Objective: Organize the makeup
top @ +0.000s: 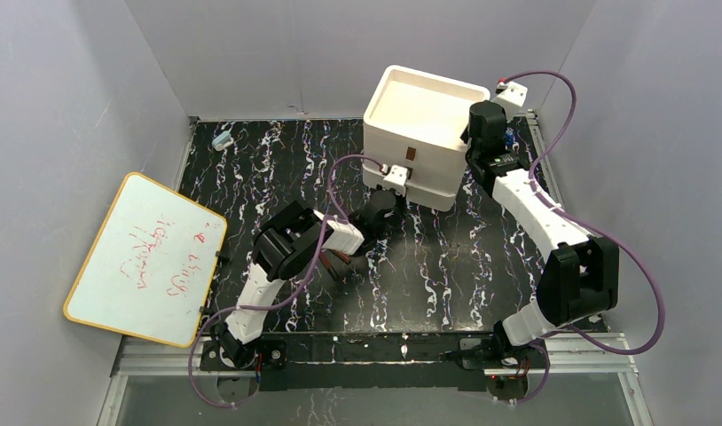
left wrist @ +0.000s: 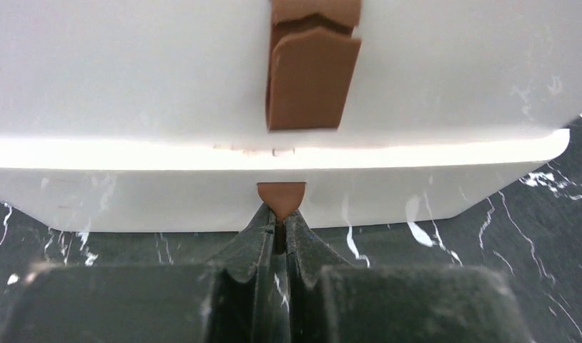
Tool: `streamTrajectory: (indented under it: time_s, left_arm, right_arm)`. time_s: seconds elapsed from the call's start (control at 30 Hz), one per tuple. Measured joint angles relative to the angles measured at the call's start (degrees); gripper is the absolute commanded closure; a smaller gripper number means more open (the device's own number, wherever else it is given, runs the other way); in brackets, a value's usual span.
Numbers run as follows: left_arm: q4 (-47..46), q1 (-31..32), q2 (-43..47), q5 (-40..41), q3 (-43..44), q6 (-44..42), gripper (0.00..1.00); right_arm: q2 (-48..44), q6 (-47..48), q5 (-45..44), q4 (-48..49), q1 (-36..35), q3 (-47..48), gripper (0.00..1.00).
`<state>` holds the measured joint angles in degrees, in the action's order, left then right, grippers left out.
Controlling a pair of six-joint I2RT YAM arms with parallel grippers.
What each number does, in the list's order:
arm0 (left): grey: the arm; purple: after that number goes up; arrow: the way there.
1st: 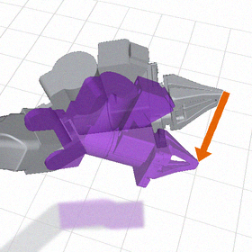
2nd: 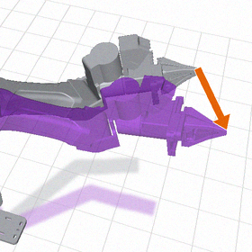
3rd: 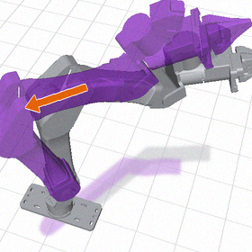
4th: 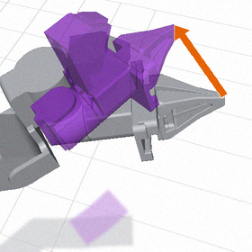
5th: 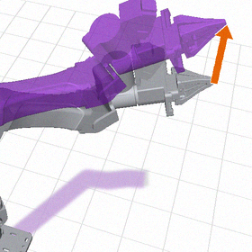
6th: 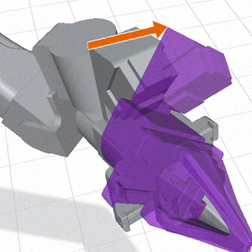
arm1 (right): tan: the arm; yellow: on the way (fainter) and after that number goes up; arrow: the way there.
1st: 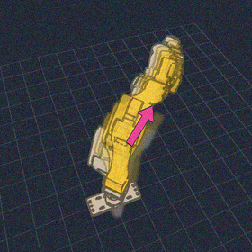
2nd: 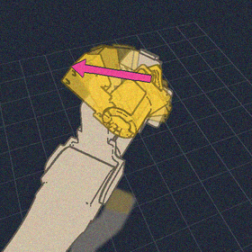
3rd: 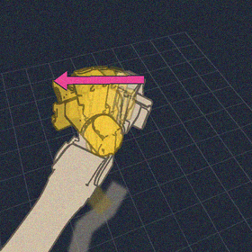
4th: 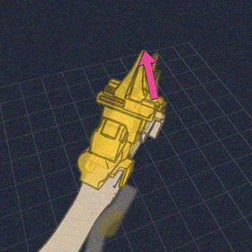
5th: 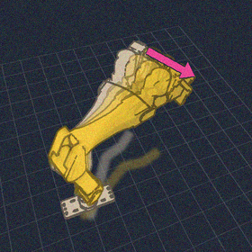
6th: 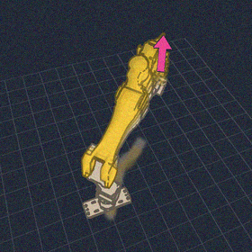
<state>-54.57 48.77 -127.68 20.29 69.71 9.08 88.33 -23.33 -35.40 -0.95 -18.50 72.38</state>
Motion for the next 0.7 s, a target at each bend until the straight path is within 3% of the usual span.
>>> streamTrajectory:
  time_s: [0.37, 0.7]
  left_arm:
    - [-1.64, 1.14, 10.54, -0.98, -15.10, 2.10, 1.00]
    - [-2.45, 5.29, 18.14, 3.91, -25.94, 7.08, 1.00]
  right_arm:
    - [0.33, -0.04, 0.48, -0.22, -1.20, 0.39, 0.99]
    - [0.66, -0.11, 1.14, -0.66, -1.90, 0.96, 0.99]
